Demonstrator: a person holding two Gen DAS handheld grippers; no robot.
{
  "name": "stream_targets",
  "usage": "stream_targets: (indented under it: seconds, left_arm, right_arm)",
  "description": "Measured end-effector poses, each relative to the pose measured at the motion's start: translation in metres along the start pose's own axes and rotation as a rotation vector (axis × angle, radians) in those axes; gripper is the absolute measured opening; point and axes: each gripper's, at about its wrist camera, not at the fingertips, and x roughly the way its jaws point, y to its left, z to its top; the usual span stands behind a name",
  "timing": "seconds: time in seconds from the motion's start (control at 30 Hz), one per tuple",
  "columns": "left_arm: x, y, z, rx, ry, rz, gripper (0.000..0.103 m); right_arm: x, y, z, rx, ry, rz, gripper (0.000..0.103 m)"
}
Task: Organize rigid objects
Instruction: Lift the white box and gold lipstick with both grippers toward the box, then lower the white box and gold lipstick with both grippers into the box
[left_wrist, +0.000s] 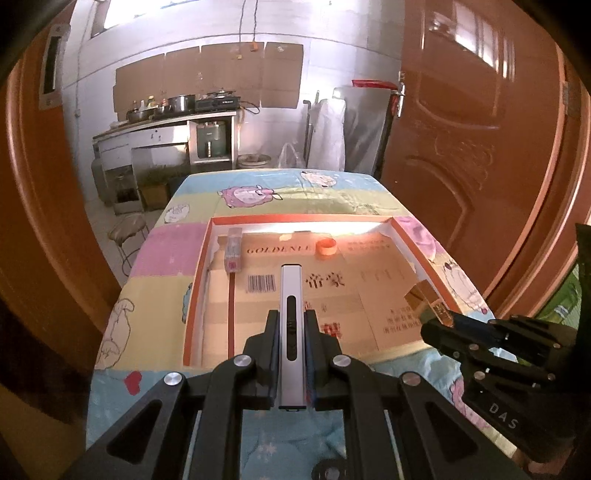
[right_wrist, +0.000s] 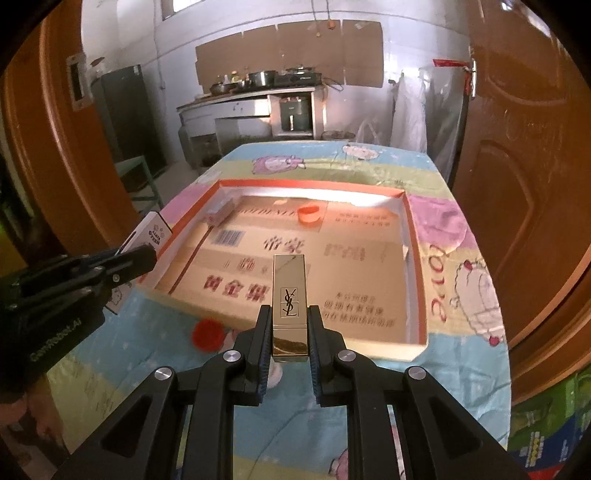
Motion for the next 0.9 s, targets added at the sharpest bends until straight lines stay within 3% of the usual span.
stream_targets:
  seconds: [0.33, 0.9]
  left_arm:
    - [0.023, 0.003, 0.029, -0.011, 0.007, 0.022, 0.012]
    - [0.07, 0.01, 0.071, -0.033, 0.047, -0.017, 0.012]
  right_arm:
    - [0.014, -0.012, 0.033, 0.009, -0.026, -0.025, 0.018]
    - [0.05, -0.047, 0.076, 0.045, -0.016, -0.029, 0.018]
